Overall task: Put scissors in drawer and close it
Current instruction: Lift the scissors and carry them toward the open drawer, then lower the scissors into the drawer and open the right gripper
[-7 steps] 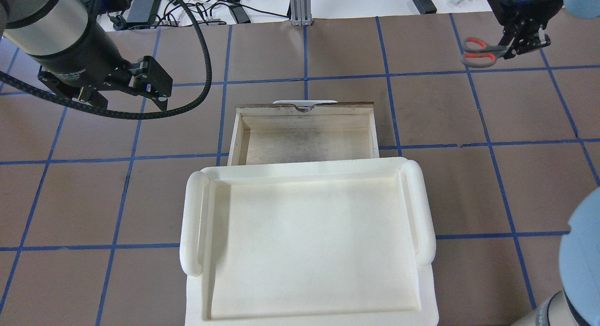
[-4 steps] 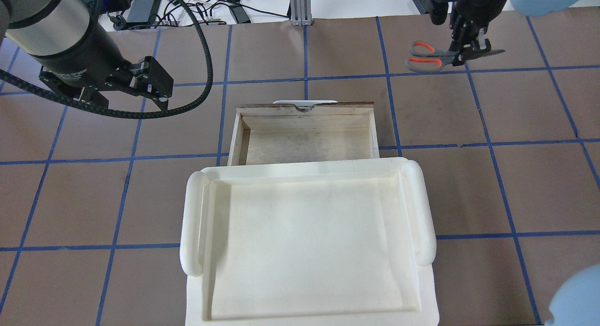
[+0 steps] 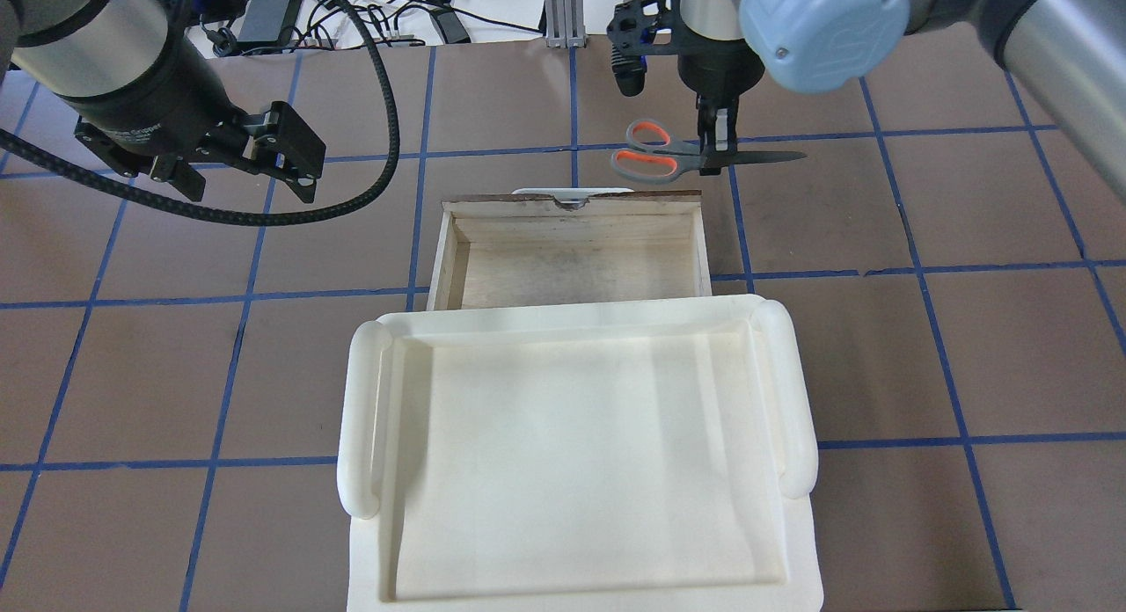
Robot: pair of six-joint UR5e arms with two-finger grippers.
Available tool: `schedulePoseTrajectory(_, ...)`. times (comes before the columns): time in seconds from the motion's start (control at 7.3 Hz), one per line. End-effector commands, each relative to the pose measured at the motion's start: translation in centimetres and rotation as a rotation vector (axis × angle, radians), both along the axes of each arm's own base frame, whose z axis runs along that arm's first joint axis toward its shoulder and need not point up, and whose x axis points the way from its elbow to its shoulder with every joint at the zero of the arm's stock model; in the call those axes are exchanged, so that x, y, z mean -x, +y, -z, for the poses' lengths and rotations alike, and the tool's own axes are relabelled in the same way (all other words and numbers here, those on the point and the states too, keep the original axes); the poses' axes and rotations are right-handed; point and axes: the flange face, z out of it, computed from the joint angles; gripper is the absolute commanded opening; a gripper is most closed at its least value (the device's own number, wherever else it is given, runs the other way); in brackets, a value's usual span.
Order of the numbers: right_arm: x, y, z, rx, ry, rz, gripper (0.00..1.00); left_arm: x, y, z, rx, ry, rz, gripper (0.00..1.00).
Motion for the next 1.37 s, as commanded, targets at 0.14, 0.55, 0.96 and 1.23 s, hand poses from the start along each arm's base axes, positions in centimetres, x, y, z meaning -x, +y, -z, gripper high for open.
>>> schedulePoseTrajectory(0.14, -6.5, 4.0, 2.6, -0.022, 0.008, -0.042, 0.00, 0.0, 0.2, 0.1, -0.005, -0.006, 0.010, 1.00)
schedulePoseTrajectory(0.55, -10.6, 6.1, 5.9, -0.038, 0.018, -0.080, 0.00, 0.1, 0.2, 0.0, -0.002, -0.009, 0.013, 1.00)
schedulePoseTrajectory(0.96, -12.5, 4.3, 9.5, -0.012, 0.006, -0.098, 0.00, 0.0, 0.3, 0.0, -0.005, -0.009, 0.011, 1.00)
schedulePoseTrajectory(1.23, -13.4, 4.9, 10.0, -0.015, 0.009, -0.112, 0.00, 0.0, 0.2, 0.0, -0.003, -0.009, 0.011, 1.00)
